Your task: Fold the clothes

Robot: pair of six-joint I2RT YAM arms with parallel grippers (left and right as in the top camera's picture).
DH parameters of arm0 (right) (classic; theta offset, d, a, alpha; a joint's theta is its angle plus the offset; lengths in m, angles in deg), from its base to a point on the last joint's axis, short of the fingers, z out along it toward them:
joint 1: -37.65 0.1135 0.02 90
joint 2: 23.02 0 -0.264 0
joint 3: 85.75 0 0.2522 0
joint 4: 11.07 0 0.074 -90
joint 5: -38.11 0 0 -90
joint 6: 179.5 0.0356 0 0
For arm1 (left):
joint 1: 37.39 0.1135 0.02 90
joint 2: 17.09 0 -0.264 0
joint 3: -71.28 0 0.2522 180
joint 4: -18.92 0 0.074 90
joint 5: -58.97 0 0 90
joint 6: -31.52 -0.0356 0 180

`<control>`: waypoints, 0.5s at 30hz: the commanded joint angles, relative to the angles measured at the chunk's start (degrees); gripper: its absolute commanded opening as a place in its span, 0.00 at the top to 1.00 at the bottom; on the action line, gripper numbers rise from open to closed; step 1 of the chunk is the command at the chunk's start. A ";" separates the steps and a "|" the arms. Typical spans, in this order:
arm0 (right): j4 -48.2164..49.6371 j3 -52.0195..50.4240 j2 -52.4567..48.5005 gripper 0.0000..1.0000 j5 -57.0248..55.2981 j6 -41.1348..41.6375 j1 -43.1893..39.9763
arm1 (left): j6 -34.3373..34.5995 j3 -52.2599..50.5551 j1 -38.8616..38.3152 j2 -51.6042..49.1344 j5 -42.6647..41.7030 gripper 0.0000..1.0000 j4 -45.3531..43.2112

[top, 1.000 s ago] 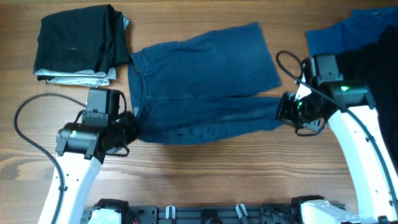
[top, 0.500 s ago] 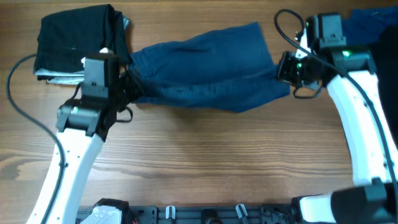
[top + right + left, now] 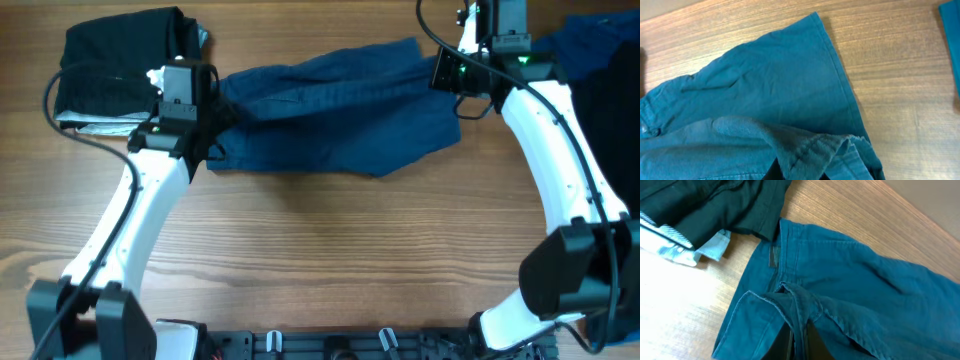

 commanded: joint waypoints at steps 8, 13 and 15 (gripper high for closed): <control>10.60 1.36 -12.83 0.96 -1.51 -2.75 -0.42 | -0.66 1.11 0.66 -10.56 6.34 0.96 -7.45; 18.45 1.31 -18.18 0.96 -1.51 -4.24 -0.39 | -0.68 1.09 1.14 -15.15 6.99 0.96 -10.45; 20.94 1.31 -19.47 0.96 -1.51 -4.22 -0.39 | -0.68 1.09 1.36 -17.33 7.19 0.96 -12.09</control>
